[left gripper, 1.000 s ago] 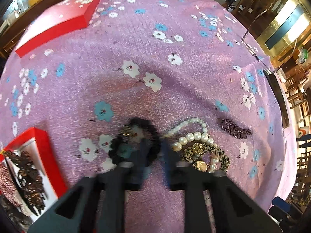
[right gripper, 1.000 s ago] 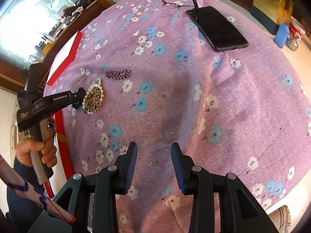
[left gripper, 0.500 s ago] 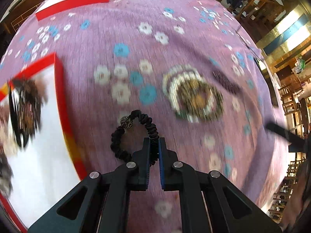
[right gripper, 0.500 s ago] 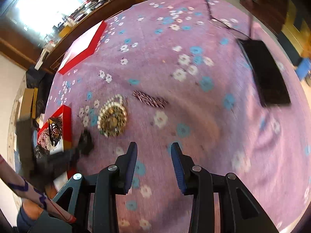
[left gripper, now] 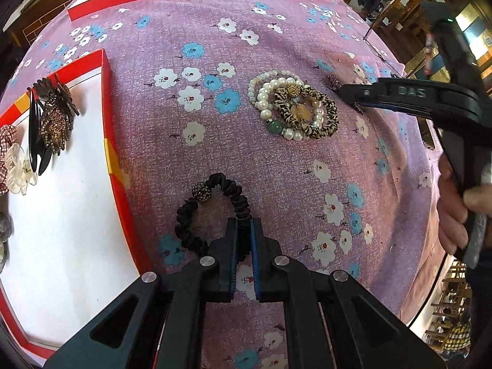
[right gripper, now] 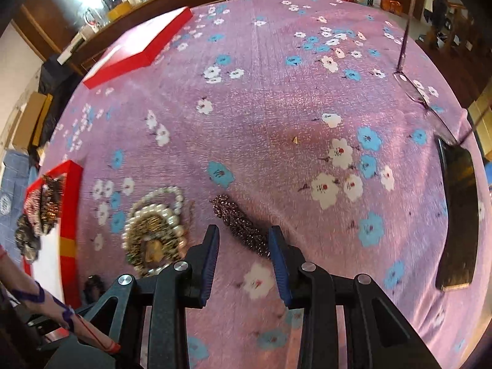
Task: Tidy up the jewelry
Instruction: 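Grasp the black beaded bracelet with the left tool while the right tool grasps the brown beaded clip, then carry the bracelet and clip into the white tray and open both tools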
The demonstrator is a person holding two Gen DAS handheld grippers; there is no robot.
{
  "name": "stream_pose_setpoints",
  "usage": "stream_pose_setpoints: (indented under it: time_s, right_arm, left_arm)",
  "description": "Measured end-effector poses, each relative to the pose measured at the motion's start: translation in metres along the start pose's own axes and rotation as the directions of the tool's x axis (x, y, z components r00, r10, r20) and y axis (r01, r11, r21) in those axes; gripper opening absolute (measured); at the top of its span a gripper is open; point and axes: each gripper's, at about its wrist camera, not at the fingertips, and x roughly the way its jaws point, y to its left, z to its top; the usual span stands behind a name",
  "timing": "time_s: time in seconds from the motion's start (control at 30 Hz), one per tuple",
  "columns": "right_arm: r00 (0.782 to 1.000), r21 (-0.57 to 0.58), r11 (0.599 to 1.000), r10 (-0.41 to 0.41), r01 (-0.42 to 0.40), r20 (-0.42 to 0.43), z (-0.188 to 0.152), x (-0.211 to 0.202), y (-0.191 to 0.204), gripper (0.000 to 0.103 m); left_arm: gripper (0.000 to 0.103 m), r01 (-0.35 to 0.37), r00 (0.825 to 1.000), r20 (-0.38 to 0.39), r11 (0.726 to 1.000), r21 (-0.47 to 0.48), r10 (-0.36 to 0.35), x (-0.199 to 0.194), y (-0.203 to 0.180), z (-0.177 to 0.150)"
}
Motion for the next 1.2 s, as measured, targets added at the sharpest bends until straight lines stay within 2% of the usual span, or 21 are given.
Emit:
stream_pose_setpoints:
  time_s: [0.2, 0.27, 0.33, 0.4, 0.47, 0.6, 0.77, 0.93, 1.2]
  right_arm:
    - [1.0, -0.062, 0.998, -0.023, 0.023, -0.005, 0.009, 0.009, 0.005, 0.035]
    - [0.997, -0.138, 0.987, -0.077, 0.077, 0.008, 0.008, 0.011, 0.015, 0.034]
    - [0.99, -0.205, 0.968, -0.14, 0.143, 0.03, 0.006, 0.014, 0.026, 0.026]
    - [0.985, -0.221, 0.96, -0.172, 0.175, 0.031, 0.004, 0.014, 0.031, 0.013]
    - [0.977, -0.206, 0.955, -0.211, 0.212, 0.029, 0.002, 0.012, 0.031, 0.01]
    - [0.994, -0.075, 0.991, -0.108, 0.108, 0.007, -0.014, -0.009, 0.015, 0.01]
    - [0.999, 0.065, 0.997, 0.031, -0.033, 0.022, -0.047, -0.046, 0.001, 0.01]
    - [0.997, 0.153, 0.985, 0.075, -0.079, 0.03, -0.086, -0.063, 0.004, 0.01]
    - [0.996, 0.163, 0.983, 0.08, -0.084, 0.027, -0.108, -0.065, 0.021, 0.01]
  left_arm:
    - [0.008, -0.006, 1.0, 0.006, 1.0, -0.008, 0.007, 0.002, -0.002, 0.002]
    - [0.008, -0.01, 1.0, 0.01, 1.0, -0.009, 0.01, 0.002, -0.001, 0.002]
    - [0.008, -0.017, 1.0, 0.013, 1.0, -0.002, 0.017, 0.003, -0.003, 0.002]
    - [0.008, -0.022, 1.0, 0.018, 1.0, 0.002, 0.022, 0.003, -0.003, 0.001]
    - [0.008, -0.031, 0.999, 0.022, 0.999, 0.014, 0.03, 0.003, -0.006, 0.001]
    - [0.007, -0.021, 0.999, 0.025, 1.0, 0.022, 0.02, 0.002, -0.005, 0.001]
    - [0.007, 0.001, 1.0, 0.015, 1.0, 0.02, -0.002, 0.002, -0.004, 0.003]
    - [0.007, 0.041, 0.999, 0.007, 0.999, 0.029, -0.041, -0.001, -0.007, 0.002]
    - [0.007, 0.082, 0.996, 0.02, 0.995, 0.063, -0.084, -0.015, -0.013, 0.002]
